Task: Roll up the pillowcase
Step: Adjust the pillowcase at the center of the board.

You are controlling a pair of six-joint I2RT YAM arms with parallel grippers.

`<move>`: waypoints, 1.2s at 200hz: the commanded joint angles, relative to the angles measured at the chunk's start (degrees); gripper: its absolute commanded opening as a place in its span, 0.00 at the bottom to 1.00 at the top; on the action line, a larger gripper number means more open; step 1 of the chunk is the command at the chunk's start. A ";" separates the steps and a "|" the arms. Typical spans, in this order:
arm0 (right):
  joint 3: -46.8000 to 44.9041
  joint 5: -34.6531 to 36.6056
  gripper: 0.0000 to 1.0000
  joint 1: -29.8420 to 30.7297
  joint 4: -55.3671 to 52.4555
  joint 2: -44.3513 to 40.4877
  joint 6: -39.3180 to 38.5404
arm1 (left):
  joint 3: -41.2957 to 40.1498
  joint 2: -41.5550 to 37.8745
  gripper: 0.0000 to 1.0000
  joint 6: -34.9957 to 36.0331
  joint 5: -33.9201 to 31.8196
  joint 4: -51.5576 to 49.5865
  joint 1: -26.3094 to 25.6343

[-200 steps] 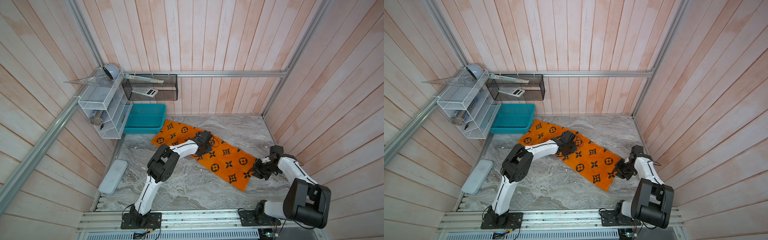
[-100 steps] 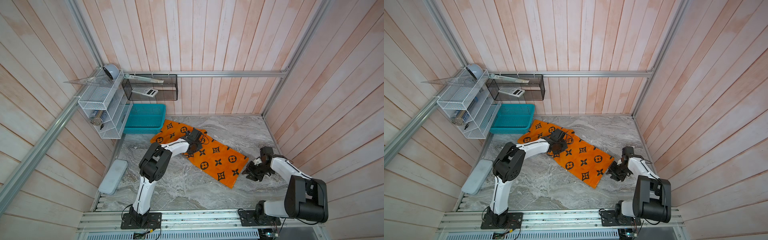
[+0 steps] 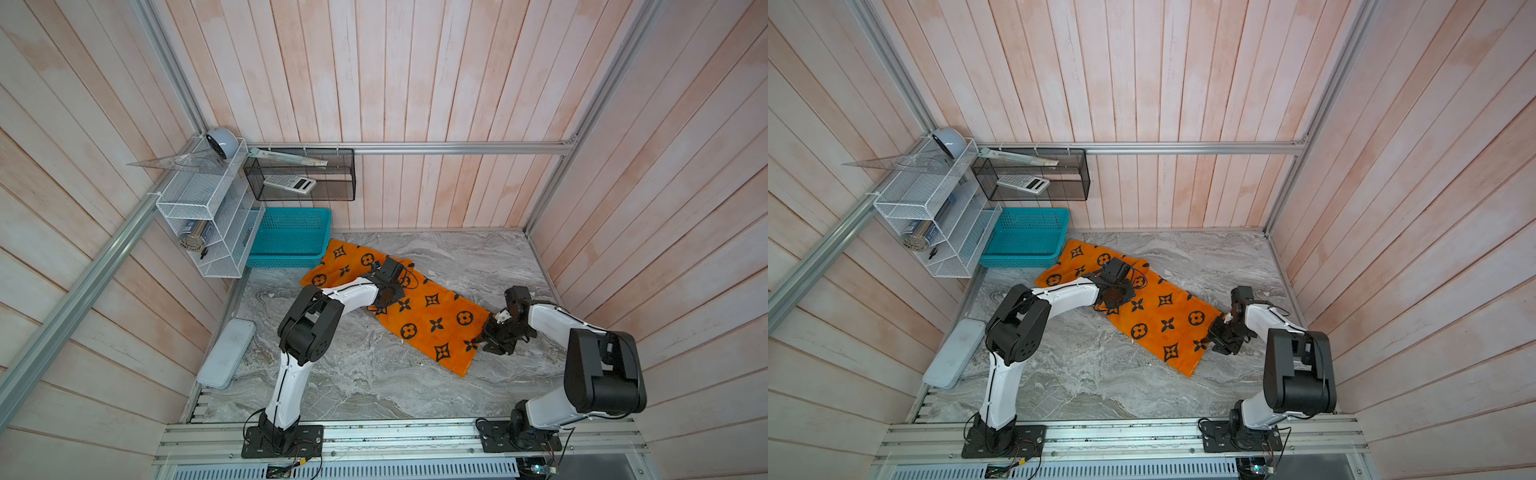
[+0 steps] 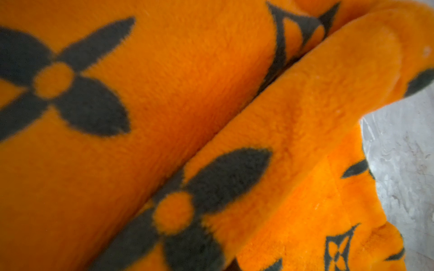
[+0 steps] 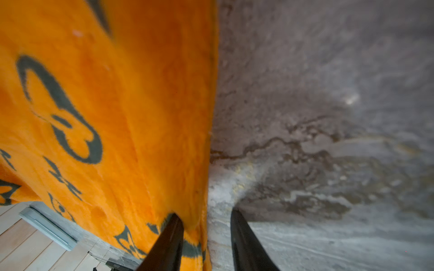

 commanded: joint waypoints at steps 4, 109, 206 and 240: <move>1.20 1.49 0.35 1.10 -0.63 3.30 -0.11 | -3.37 1.16 0.00 1.05 -0.06 -7.24 0.00; -0.63 1.13 0.08 1.25 2.70 -1.91 0.19 | -3.55 -5.76 0.75 3.76 3.85 -7.51 -1.44; 7.79 4.90 0.09 10.71 -5.73 -2.85 -0.83 | -11.92 -17.29 0.89 3.46 0.05 -9.73 -3.10; 12.35 5.58 0.10 14.88 -6.04 1.62 0.16 | -12.94 -19.83 0.89 3.58 -0.21 -10.59 -3.04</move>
